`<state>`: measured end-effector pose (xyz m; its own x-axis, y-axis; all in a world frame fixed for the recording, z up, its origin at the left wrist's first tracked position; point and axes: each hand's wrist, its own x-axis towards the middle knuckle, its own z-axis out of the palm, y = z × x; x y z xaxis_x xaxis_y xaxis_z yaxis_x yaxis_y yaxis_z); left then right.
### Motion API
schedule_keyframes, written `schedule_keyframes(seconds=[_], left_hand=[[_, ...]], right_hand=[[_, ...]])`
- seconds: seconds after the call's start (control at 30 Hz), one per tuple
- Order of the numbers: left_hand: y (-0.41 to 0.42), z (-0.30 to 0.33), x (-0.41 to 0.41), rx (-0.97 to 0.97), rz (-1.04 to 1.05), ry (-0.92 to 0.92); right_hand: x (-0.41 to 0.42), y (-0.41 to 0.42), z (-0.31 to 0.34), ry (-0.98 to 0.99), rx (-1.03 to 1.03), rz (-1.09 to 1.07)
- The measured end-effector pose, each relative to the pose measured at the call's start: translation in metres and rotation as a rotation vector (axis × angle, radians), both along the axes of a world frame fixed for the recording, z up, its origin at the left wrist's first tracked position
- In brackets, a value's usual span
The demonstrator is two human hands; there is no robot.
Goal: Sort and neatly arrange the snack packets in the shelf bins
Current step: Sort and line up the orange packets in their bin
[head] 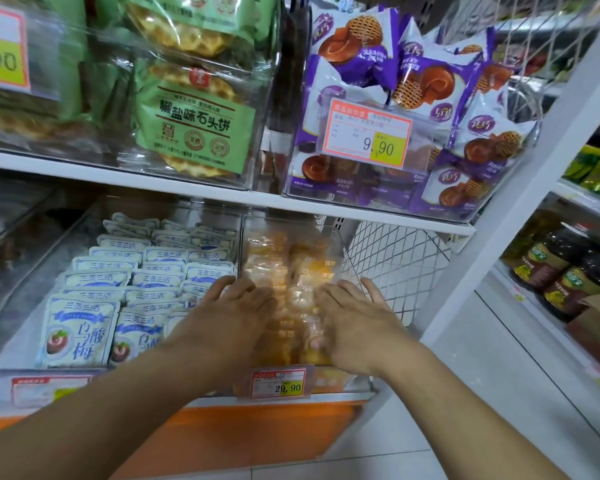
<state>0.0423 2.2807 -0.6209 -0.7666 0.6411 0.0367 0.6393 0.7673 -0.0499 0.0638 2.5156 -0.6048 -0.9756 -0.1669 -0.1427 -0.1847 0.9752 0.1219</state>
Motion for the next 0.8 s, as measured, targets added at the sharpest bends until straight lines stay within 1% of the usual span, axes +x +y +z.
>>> schedule_keyframes(seconds=[0.1,0.17,0.23,0.37,0.5,0.63,0.73,0.8], left_hand=[[-0.001,-0.001,-0.003,0.047,-0.015,-0.029],[-0.005,0.0,-0.003,0.054,-0.025,-0.011],[-0.007,-0.003,-0.004,0.068,-0.015,0.009],[-0.007,-0.004,-0.004,0.095,-0.02,0.013],[-0.006,-0.003,-0.004,0.136,-0.042,-0.027],[-0.008,-0.005,-0.004,0.146,-0.04,-0.005],[-0.007,-0.003,-0.003,0.139,-0.043,-0.015],[-0.007,-0.001,-0.002,0.143,-0.058,-0.013]], right_hand=[[-0.005,0.003,0.013,-0.021,-0.254,-0.05],[-0.013,0.006,0.02,0.031,-0.328,-0.066],[-0.024,0.009,0.02,0.085,-0.313,-0.087],[-0.045,0.008,0.013,0.081,-0.212,-0.099],[-0.055,0.005,0.013,0.153,-0.247,-0.113],[-0.063,0.003,0.013,0.191,-0.216,-0.061],[-0.065,0.003,0.011,0.181,-0.154,-0.069],[-0.064,0.005,0.007,0.187,-0.151,-0.075]])
